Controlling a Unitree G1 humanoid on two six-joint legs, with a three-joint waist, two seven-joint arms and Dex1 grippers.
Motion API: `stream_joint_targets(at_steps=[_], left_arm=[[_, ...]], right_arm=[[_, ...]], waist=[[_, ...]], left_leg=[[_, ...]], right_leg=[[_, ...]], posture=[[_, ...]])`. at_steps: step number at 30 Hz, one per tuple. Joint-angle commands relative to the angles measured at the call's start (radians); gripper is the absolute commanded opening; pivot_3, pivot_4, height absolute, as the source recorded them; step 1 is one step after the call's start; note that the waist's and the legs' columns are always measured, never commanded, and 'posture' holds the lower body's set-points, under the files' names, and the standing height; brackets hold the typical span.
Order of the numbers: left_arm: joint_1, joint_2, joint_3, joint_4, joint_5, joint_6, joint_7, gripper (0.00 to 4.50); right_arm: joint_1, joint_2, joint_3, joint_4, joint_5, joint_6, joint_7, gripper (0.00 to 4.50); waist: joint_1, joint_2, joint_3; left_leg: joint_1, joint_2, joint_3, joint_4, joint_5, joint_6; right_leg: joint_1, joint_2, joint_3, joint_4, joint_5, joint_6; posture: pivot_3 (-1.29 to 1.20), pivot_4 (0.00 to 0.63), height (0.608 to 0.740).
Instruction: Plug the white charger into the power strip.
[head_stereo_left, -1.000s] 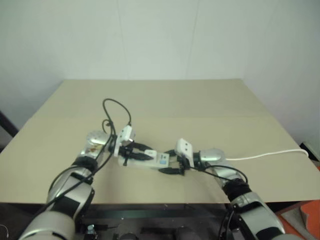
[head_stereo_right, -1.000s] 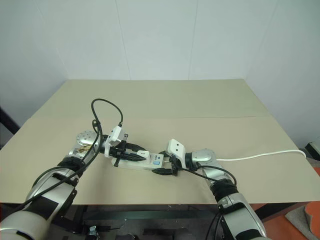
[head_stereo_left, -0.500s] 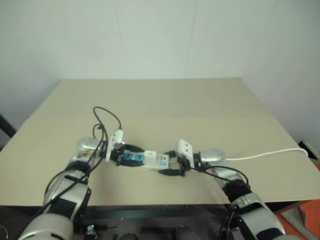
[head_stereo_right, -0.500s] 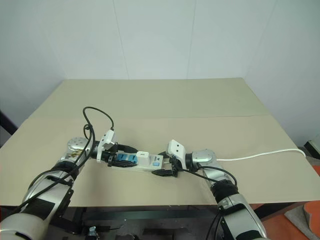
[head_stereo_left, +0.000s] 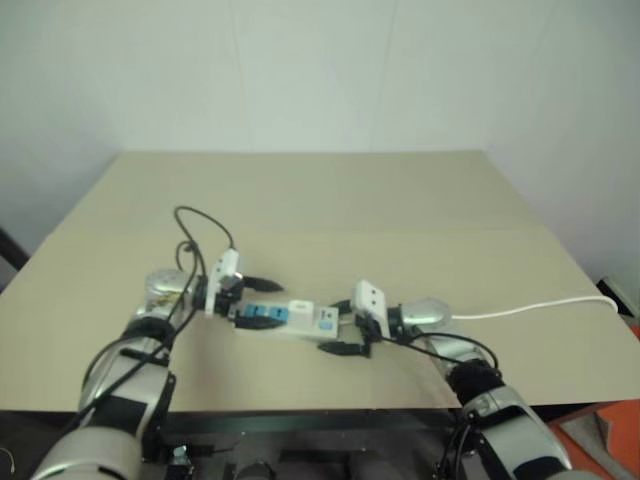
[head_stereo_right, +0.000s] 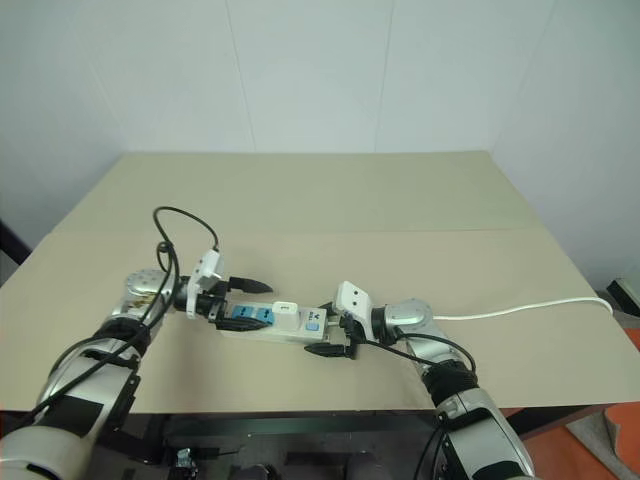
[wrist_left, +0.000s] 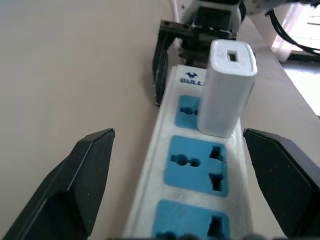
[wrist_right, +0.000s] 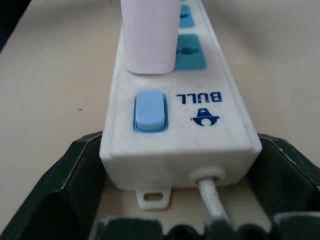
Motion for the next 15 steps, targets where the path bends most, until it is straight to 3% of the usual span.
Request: stream_joint_targets(at_steps=[1,8,15], left_arm=[[0.017,0.065,0.021,-0.077,-0.065,0.003,-0.002,4.5],[0.162,0.248,0.093,-0.263,-0.157,0.044,-0.002,4.5],[0.311,0.328,0.192,-0.447,-0.184,0.11,-0.002,4.5]], right_arm=[[0.033,-0.061,-0.052,-0.12,0.038,-0.015,0.013,4.46],[0.211,-0.344,-0.21,-0.535,0.151,0.125,0.049,4.46],[0.425,-0.584,-0.428,-0.686,0.267,0.244,0.087,4.46]], waist=[[0.007,0.0,0.001],[0.023,0.001,0.018],[0.048,0.001,0.02]], left_leg=[[-0.004,0.0,0.0,0.0,0.0,0.0],[-0.012,-0.001,0.001,0.0,-0.001,0.0],[-0.009,0.0,0.002,0.0,-0.001,0.0]], right_leg=[[-0.004,0.0,0.0,0.0,0.0,0.0],[-0.01,-0.003,-0.001,-0.001,-0.001,0.001],[-0.007,-0.004,-0.002,-0.002,-0.001,0.001]], posture=[[0.0,0.15,0.74],[0.0,0.15,0.74],[0.0,0.15,0.74]])
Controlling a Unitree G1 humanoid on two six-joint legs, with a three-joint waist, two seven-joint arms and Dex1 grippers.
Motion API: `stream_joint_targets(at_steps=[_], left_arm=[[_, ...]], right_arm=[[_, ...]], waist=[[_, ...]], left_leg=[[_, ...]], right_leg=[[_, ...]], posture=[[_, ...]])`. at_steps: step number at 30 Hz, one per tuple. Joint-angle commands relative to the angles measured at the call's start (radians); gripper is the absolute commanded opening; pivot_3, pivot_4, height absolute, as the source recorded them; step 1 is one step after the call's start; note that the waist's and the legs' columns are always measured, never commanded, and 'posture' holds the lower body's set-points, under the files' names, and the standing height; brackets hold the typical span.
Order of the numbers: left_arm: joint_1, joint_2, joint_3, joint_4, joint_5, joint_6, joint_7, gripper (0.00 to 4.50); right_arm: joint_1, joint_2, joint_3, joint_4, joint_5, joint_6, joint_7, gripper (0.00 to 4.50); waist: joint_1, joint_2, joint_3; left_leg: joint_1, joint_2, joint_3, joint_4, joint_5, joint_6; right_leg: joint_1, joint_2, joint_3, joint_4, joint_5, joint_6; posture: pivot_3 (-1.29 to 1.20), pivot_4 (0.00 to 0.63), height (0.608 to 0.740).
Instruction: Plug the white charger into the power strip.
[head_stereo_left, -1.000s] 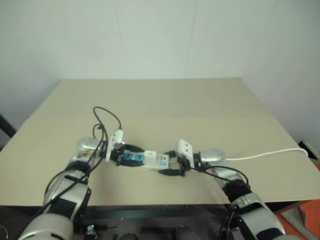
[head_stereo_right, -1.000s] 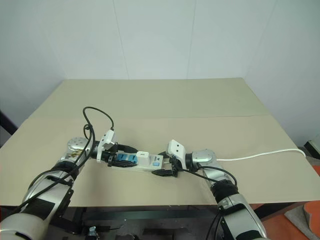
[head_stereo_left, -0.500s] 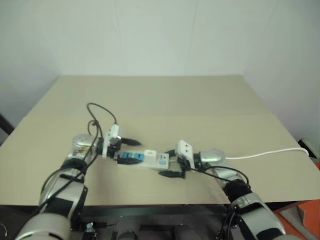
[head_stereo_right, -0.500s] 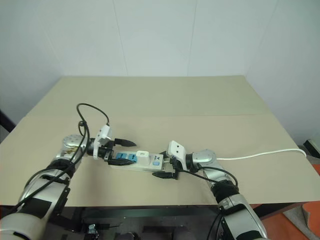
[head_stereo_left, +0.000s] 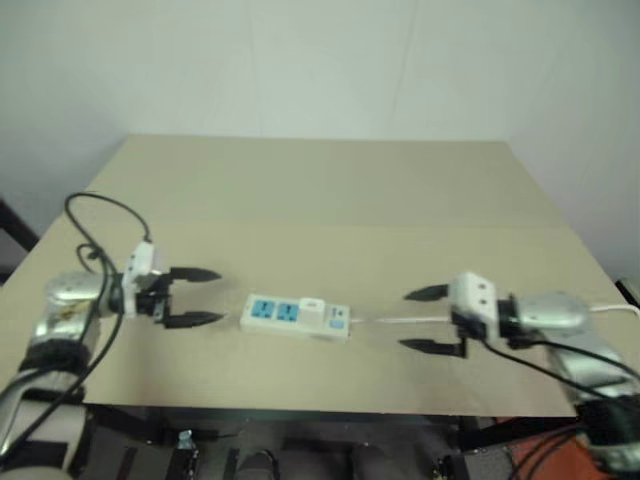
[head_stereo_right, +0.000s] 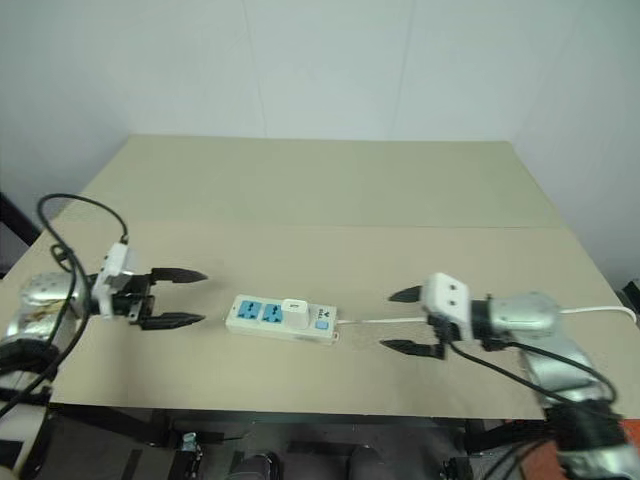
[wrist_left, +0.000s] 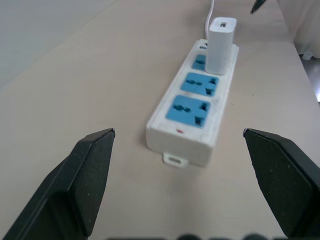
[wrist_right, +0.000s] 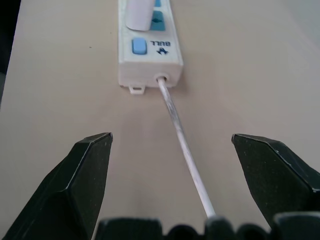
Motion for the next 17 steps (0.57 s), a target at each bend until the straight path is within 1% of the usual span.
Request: stream_joint_targets(at_steps=[1,6,10,17], left_arm=[[0.046,0.03,0.08,-0.115,-0.023,0.038,-0.003,4.5],[0.103,0.021,0.136,-0.218,0.007,0.086,0.009,4.5],[0.125,0.004,0.156,-0.274,0.018,0.117,0.03,4.5],[0.114,-0.008,0.172,-0.311,0.038,0.145,0.044,4.5]], right_arm=[[0.094,-0.077,-0.137,-0.069,0.068,0.036,0.021,4.46],[0.19,-0.111,-0.232,-0.103,0.099,0.065,-0.004,4.46],[0.231,-0.105,-0.257,-0.128,0.094,0.073,-0.041,4.46],[0.303,-0.102,-0.297,-0.179,0.112,0.085,-0.077,4.46]], waist=[[0.008,0.0,0.0],[0.012,-0.001,0.0],[0.012,0.0,0.0],[0.015,-0.001,0.0]], left_leg=[[0.001,0.0,0.0,0.0,0.0,0.0],[0.002,0.0,0.002,0.002,0.0,0.0],[0.002,0.0,0.003,0.001,0.0,0.0],[0.001,0.0,0.003,0.001,0.0,0.0]], right_leg=[[0.001,0.0,0.0,0.0,0.0,0.0],[0.001,0.0,0.001,0.0,0.0,0.0],[0.001,0.0,0.002,0.0,0.0,0.0],[0.001,0.0,0.002,-0.002,0.0,0.001]], posture=[[0.0,0.15,0.74],[0.0,0.15,0.74],[0.0,0.15,0.74],[0.0,0.15,0.74]])
